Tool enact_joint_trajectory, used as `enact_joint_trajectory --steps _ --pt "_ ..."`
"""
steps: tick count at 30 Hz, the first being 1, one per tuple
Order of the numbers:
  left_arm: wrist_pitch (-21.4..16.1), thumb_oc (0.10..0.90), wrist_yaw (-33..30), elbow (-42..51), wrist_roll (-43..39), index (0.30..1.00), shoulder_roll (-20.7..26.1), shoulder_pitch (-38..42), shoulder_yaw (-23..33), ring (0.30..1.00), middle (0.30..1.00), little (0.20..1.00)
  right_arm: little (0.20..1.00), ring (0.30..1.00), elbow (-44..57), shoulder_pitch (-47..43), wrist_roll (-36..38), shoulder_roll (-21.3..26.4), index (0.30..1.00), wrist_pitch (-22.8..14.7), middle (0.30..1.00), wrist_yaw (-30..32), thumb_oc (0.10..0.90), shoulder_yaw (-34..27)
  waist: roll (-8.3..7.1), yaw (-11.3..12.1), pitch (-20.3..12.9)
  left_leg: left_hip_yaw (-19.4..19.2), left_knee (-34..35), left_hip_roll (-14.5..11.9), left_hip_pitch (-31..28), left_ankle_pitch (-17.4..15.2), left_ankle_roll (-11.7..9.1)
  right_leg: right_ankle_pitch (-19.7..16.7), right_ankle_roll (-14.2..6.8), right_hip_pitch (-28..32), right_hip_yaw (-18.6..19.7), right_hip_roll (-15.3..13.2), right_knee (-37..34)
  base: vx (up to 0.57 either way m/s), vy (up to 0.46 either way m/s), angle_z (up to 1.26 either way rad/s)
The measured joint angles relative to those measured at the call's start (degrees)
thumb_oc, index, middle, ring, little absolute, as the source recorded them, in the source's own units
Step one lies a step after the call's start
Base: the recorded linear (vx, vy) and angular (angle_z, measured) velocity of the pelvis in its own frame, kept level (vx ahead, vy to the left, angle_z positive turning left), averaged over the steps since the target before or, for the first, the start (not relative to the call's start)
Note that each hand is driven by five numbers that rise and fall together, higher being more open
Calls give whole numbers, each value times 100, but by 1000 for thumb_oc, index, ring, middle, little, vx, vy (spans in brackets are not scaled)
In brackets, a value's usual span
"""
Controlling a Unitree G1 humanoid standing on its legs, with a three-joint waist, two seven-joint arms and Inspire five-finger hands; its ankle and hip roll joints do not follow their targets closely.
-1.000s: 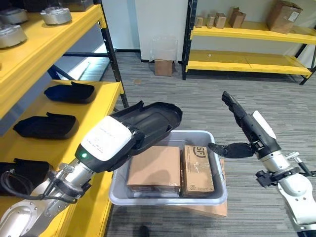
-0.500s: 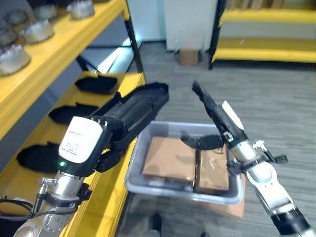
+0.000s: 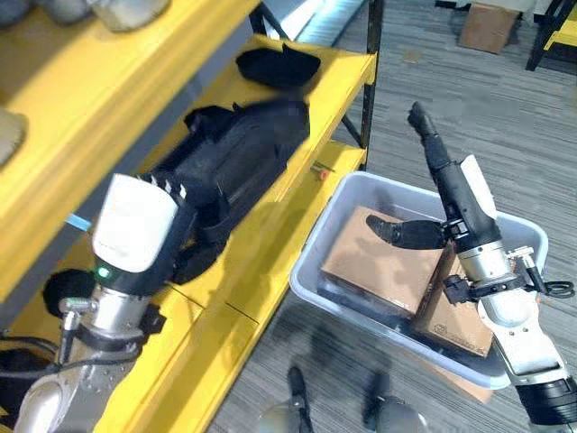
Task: Move parts from the plastic box to the shelf.
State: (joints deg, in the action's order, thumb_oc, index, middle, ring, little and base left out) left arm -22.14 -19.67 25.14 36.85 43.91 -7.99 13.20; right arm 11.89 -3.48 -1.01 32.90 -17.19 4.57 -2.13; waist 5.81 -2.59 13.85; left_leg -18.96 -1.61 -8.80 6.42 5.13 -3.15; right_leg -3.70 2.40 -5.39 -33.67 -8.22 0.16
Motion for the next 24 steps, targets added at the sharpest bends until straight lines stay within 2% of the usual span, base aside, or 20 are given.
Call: enact_joint_trajectory --steps 1,3,4,5,6,8,12,14,21,22,24 --pt "-57 400 -4 50 1 300 34 -97 1 300 300 300 1000 1000 42 289 3 4 1000 12 1000 42 900 -140 23 -85 -15 -129 26 -151 -97 1 -20 6 -1 92 -144 -12 21 25 247 73" --pt "-94 400 -17 74 2 300 35 -235 -6 300 300 300 1000 1000 37 470 2 3 1000 35 1000 42 900 -252 31 -42 -21 -197 102 -331 -327 20 -48 16 -31 145 -130 -23 66 25 215 23" --pt "-124 400 -5 2 74 300 35 -314 -92 300 300 300 1000 1000 39 674 7 -67 1000 27 1000 47 900 -485 129 -62 -81 -107 351 -407 -608 -4 -165 17 -165 184 -179 -90 126 21 225 13" --pt "-155 400 -2 -25 190 300 36 -320 -108 300 300 300 1000 1000 39 738 17 -92 1000 30 1000 53 900 -564 147 -71 -82 -61 450 -366 -679 -67 -275 12 -258 181 -188 -169 197 24 289 38" --pt "-292 400 13 40 420 300 77 -284 -253 300 300 300 1000 1000 39 837 97 -124 1000 29 1000 91 900 -612 123 -128 -93 -17 532 -179 -697 -141 -285 -5 -383 190 -276 -379 299 15 205 45" --pt "-462 400 37 176 547 300 94 -297 -431 300 300 300 1000 1000 38 846 120 -170 1000 26 1000 78 900 -550 11 -127 -120 97 541 149 -656 -210 -168 -101 -578 200 -320 -686 340 21 205 45" --pt "-576 400 36 447 669 300 120 -415 -533 300 300 300 1000 1000 9 847 116 -320 1000 23 1000 45 900 -307 -137 37 -239 226 515 516 -654 -306 8 -245 -848 323 -377 -1045 266 12 162 23" --pt "-581 400 37 455 669 300 153 -466 -582 300 300 300 1000 1000 4 858 117 -377 1000 23 1000 22 900 -243 -202 123 -307 248 511 560 -662 -320 36 -303 -916 396 -422 -1064 190 15 140 16" --pt "-616 400 37 462 708 300 248 -660 -670 300 300 300 1000 1000 -64 861 116 -390 1000 25 1000 32 900 -168 -536 137 -592 496 494 639 -588 -312 84 -319 -978 570 -704 -1121 197 -5 141 18" --pt "-621 400 37 462 737 300 238 -649 -696 300 300 300 1000 1000 -76 865 116 -386 1000 28 1000 48 900 -172 -539 89 -603 560 479 618 -588 -302 93 -305 -989 608 -772 -1129 204 -8 164 31" --pt "-659 400 37 469 854 300 243 -657 -697 300 300 300 1000 1000 -82 857 116 -390 1000 31 1000 75 900 -159 -573 144 -634 679 482 685 -547 -282 118 -294 -1004 658 -883 -1173 236 -9 194 36"
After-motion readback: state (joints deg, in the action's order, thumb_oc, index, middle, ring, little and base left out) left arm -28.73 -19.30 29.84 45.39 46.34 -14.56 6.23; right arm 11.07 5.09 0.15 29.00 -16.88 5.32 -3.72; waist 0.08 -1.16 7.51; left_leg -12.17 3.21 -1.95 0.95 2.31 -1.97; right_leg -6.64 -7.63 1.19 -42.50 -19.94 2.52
